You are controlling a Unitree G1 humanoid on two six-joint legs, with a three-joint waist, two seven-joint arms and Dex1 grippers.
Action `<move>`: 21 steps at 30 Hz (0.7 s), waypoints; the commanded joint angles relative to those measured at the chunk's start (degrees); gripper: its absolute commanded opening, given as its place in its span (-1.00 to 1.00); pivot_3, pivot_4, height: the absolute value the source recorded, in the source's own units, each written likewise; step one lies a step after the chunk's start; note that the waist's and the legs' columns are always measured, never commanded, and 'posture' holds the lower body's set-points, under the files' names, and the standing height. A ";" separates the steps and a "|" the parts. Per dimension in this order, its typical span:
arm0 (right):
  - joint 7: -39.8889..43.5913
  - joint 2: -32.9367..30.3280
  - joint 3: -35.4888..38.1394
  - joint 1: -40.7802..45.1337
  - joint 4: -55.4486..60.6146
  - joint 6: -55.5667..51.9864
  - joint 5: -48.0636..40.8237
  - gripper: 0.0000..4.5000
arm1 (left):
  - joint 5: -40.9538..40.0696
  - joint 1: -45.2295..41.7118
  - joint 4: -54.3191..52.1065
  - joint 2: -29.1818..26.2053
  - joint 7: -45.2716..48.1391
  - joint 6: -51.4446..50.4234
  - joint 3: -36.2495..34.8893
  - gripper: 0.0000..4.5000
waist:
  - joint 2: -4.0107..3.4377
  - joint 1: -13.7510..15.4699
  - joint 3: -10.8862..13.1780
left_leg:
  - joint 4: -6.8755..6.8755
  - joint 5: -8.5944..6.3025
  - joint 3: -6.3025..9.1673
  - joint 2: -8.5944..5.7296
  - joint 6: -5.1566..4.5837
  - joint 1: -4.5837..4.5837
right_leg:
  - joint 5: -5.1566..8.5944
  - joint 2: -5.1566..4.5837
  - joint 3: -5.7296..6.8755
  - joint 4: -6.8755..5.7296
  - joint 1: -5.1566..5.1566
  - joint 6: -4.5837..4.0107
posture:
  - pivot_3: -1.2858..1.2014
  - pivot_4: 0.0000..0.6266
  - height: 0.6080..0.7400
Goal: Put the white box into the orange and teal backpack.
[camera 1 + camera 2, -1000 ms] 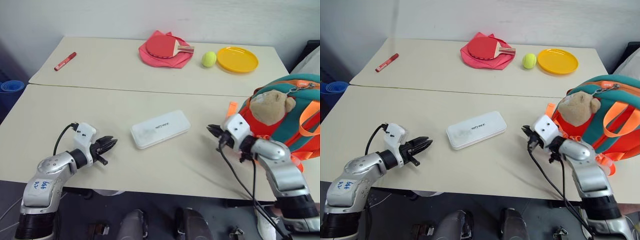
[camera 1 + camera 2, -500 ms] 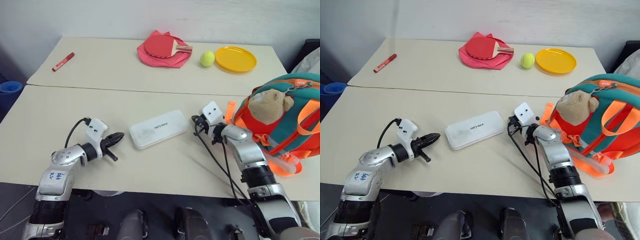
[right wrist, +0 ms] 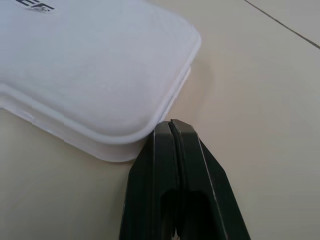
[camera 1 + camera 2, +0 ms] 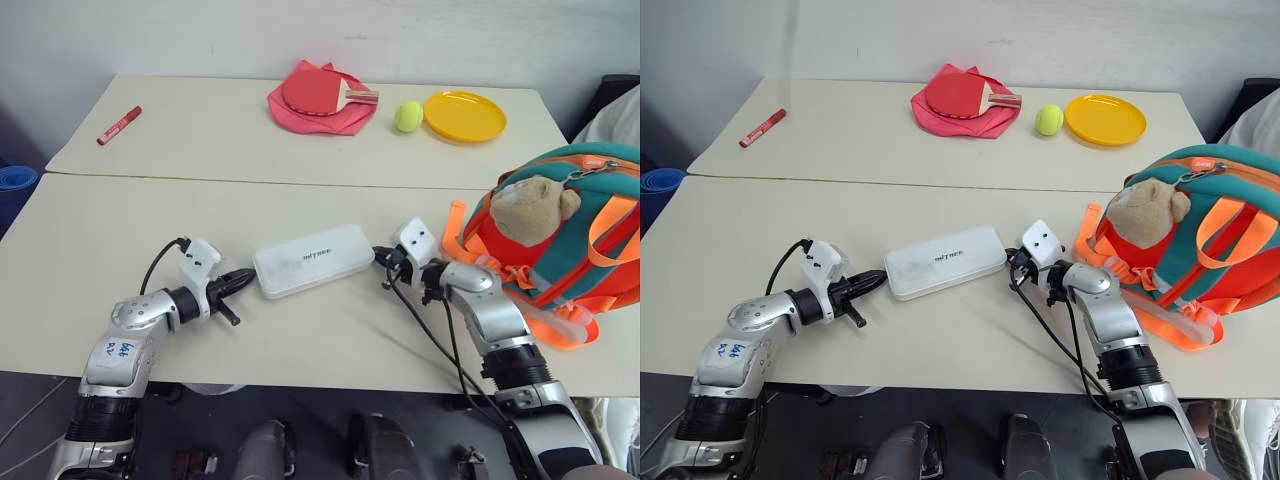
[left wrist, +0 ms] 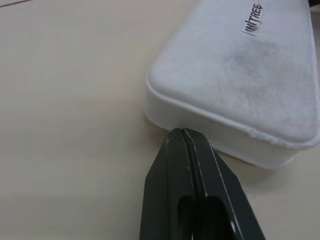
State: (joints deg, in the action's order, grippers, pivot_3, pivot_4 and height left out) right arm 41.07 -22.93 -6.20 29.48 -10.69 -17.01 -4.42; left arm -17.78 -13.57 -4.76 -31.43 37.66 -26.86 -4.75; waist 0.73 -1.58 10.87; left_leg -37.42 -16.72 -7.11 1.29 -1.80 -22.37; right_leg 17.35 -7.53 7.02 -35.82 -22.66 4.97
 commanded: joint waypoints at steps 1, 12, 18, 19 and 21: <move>5.10 -2.08 -1.32 -2.94 8.86 -2.78 -3.03 -1.00 | -0.76 -1.10 -0.56 0.08 1.52 0.94 0.22 -1.00 | 0.00 0.01 0.00 | 0.00 0.00 0.00 0.00 0.00 0.00 | 0.00 0.00 0.00 0.00 0.00 0.00 | 0.03 -0.52 1.00; 7.30 -8.42 -0.54 -16.96 28.95 -12.57 -6.82 -1.00 | -2.13 -1.04 -2.29 -1.50 6.96 -3.03 3.29 -1.00 | 0.02 0.23 -0.01 | 0.03 -0.02 0.03 -0.01 0.00 0.02 | 0.00 -0.03 0.01 0.03 0.02 0.00 | 0.03 -0.52 1.00; 6.63 -12.83 1.42 -23.59 34.30 -14.31 -6.09 -1.00 | -3.52 0.95 -5.31 -2.62 8.64 -6.59 3.34 -1.00 | 0.02 0.42 -0.01 | 0.11 -0.05 0.05 -0.01 0.03 0.09 | 0.00 -0.04 0.01 0.17 0.08 0.00 | 0.03 -0.52 1.00; 6.75 -13.90 1.85 -24.38 34.82 -14.30 -5.95 -1.00 | -4.02 1.23 -5.66 -2.54 8.71 -7.12 2.96 -1.00 | 0.02 0.61 -0.01 | 0.10 -0.06 0.05 -0.01 0.03 0.09 | 0.00 -0.04 0.01 0.20 0.08 0.00 | 0.03 -0.52 1.00; 6.50 -14.96 2.76 -25.30 35.42 -14.77 -6.56 -1.00 | -5.03 1.65 -6.25 -2.57 8.57 -8.71 2.17 -0.92 | 0.04 1.16 -0.02 | 0.09 -0.07 0.05 -0.03 0.00 0.10 | 0.00 -0.09 0.00 0.27 0.08 0.00 | 0.03 -0.52 1.00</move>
State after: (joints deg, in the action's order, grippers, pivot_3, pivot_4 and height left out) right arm 47.29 -37.49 -4.17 4.98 22.84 -31.41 -10.25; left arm -20.95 -12.62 -8.79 -34.12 45.26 -34.12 -2.93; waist 0.77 -0.42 10.85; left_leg -37.36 -16.80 -7.06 1.26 -1.80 -22.28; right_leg 17.35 -7.61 7.02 -35.54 -22.58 4.97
